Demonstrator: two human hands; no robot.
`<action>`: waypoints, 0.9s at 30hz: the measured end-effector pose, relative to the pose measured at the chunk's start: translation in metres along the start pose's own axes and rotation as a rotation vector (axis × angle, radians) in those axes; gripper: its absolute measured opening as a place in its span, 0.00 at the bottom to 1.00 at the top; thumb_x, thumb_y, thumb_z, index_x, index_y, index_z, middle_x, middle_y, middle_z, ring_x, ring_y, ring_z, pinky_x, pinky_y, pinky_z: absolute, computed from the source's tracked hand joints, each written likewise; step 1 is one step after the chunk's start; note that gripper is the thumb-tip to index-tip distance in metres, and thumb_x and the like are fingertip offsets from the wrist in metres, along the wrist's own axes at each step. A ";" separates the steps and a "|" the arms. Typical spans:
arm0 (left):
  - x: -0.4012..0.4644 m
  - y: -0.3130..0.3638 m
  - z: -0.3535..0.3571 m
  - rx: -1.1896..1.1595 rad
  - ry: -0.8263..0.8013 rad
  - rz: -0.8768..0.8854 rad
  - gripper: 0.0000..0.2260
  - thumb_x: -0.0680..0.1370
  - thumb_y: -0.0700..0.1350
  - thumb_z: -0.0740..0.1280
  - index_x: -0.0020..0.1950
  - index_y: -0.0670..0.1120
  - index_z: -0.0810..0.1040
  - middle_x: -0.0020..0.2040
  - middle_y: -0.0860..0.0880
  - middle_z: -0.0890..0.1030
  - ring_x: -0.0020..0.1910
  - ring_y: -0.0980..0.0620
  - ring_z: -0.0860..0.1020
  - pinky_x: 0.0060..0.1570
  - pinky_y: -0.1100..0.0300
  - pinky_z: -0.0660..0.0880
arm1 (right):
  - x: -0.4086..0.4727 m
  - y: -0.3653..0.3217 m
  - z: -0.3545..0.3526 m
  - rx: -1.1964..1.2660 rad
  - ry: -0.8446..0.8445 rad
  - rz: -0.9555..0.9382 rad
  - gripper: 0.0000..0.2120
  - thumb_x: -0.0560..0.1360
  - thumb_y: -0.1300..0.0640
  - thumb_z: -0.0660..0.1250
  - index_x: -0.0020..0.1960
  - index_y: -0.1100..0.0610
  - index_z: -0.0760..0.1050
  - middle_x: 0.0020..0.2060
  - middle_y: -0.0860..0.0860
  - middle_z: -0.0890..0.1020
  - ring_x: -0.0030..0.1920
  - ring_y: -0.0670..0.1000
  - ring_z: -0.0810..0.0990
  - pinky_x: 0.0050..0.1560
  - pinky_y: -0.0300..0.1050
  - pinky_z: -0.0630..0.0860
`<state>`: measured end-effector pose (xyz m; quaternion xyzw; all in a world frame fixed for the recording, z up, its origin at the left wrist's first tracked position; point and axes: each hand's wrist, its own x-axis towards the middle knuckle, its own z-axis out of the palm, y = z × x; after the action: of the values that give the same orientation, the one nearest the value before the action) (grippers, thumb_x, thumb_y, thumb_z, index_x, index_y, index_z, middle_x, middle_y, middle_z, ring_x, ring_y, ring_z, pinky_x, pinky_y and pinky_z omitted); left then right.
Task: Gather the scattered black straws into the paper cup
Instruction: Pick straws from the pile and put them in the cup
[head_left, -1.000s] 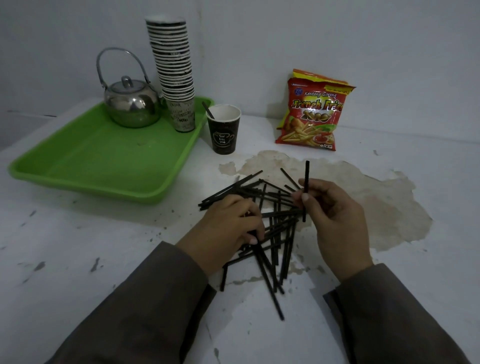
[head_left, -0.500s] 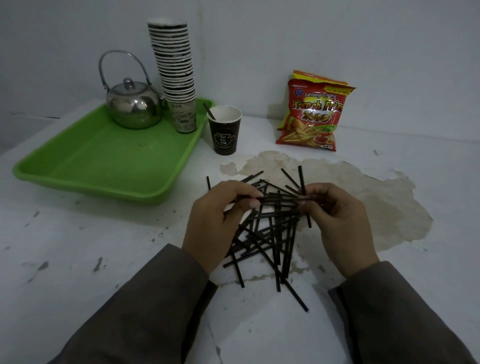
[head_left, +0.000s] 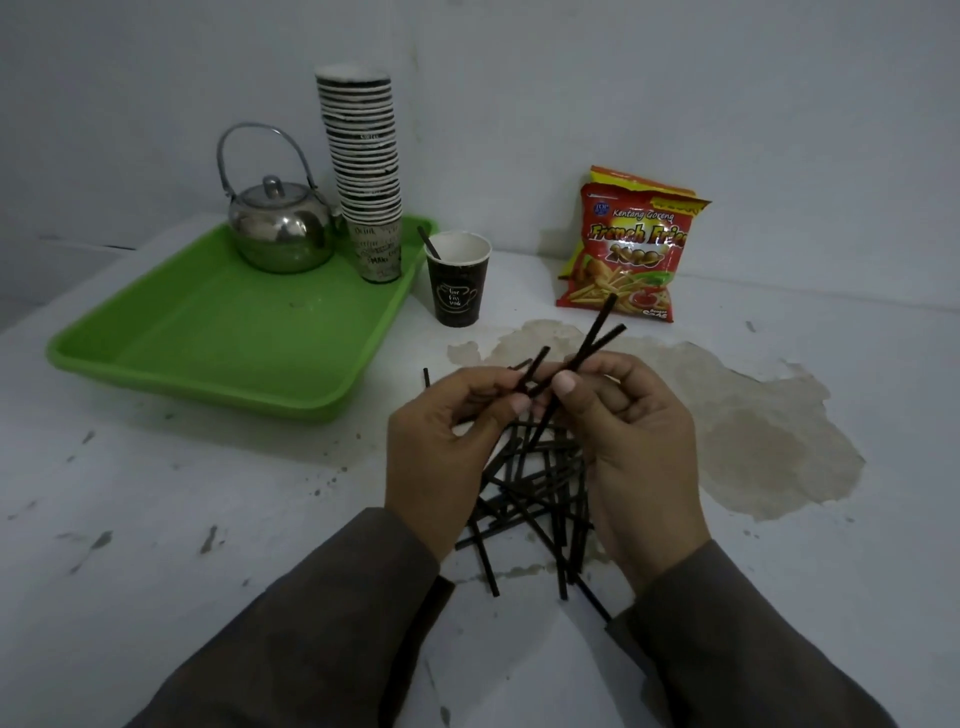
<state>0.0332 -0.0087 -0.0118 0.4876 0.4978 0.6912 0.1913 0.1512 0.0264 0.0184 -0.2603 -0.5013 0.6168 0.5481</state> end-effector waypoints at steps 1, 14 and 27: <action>0.001 0.001 0.001 -0.008 -0.005 -0.010 0.07 0.70 0.40 0.71 0.45 0.50 0.81 0.42 0.48 0.85 0.43 0.50 0.84 0.48 0.55 0.80 | 0.002 0.000 0.002 -0.017 0.015 -0.003 0.06 0.66 0.62 0.69 0.42 0.57 0.76 0.37 0.52 0.86 0.40 0.52 0.83 0.43 0.42 0.79; 0.135 0.048 -0.026 0.122 0.166 0.211 0.31 0.72 0.37 0.69 0.70 0.57 0.63 0.39 0.52 0.77 0.42 0.58 0.79 0.49 0.65 0.77 | 0.127 -0.039 0.054 -0.220 -0.043 -0.115 0.06 0.73 0.70 0.65 0.49 0.66 0.74 0.39 0.59 0.81 0.40 0.48 0.82 0.41 0.38 0.80; 0.211 -0.023 -0.023 0.479 0.065 0.187 0.28 0.75 0.36 0.65 0.69 0.57 0.64 0.41 0.48 0.76 0.42 0.52 0.76 0.47 0.60 0.74 | 0.210 0.037 0.077 -0.663 -0.012 -0.105 0.08 0.72 0.65 0.68 0.47 0.56 0.74 0.39 0.56 0.83 0.40 0.52 0.82 0.45 0.49 0.79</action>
<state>-0.0864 0.1478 0.0699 0.5407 0.6057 0.5837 -0.0104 0.0136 0.2019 0.0611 -0.3950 -0.6905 0.3925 0.4616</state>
